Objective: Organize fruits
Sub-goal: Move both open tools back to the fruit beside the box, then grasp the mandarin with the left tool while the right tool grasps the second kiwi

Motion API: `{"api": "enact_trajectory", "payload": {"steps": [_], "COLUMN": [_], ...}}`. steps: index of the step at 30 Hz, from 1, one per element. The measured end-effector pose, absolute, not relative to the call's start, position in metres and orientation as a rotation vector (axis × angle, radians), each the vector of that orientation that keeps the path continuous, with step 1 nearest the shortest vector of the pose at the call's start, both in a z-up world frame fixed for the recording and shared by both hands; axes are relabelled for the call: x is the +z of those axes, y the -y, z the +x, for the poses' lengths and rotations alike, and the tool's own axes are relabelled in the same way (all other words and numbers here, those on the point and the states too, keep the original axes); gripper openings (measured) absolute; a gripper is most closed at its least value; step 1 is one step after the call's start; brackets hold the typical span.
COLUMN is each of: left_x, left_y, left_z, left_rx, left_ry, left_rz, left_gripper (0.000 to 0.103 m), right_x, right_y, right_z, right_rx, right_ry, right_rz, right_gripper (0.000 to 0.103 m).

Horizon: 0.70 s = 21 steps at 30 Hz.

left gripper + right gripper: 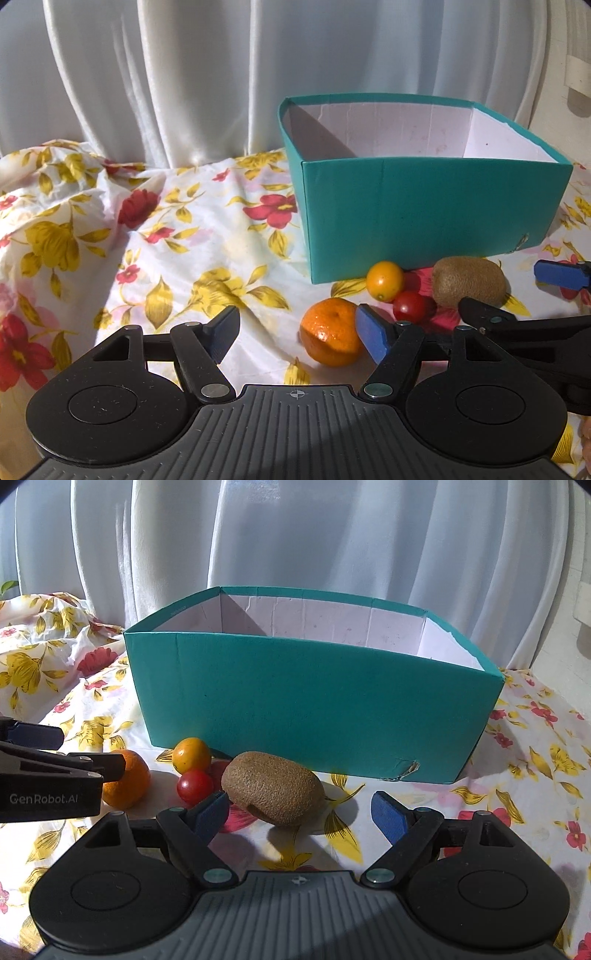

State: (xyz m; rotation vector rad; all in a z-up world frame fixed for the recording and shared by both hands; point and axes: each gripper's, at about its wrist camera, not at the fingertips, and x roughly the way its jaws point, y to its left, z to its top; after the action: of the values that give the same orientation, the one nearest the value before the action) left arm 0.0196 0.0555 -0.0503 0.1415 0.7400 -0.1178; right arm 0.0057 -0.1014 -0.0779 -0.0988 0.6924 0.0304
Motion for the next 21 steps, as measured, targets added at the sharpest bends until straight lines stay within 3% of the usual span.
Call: {"api": "enact_trajectory", "payload": {"steps": [9, 13, 19, 21], "left_x": [-0.062, -0.072, -0.079, -0.080], "left_y": [-0.064, -0.061, -0.059, -0.057], "left_z": [0.035, 0.041, 0.041, 0.041], "left_rx": [-0.236, -0.264, -0.298, -0.315], "left_ry": [-0.765, -0.822, -0.816, -0.802], "left_rz": [0.055, 0.088, 0.116, 0.131], "left_gripper": [0.073, 0.072, 0.063, 0.056], "right_x": [-0.090, -0.095, -0.101, -0.100], "right_y": [0.098, 0.094, 0.092, 0.093], "right_z": [0.025, 0.031, 0.035, 0.035], "right_rx": [0.058, 0.082, 0.069, 0.064], "right_ry": [-0.706, -0.735, -0.728, -0.732], "right_rz": [-0.085, -0.080, -0.059, -0.054], "right_gripper": [0.076, 0.056, 0.056, 0.056]}}
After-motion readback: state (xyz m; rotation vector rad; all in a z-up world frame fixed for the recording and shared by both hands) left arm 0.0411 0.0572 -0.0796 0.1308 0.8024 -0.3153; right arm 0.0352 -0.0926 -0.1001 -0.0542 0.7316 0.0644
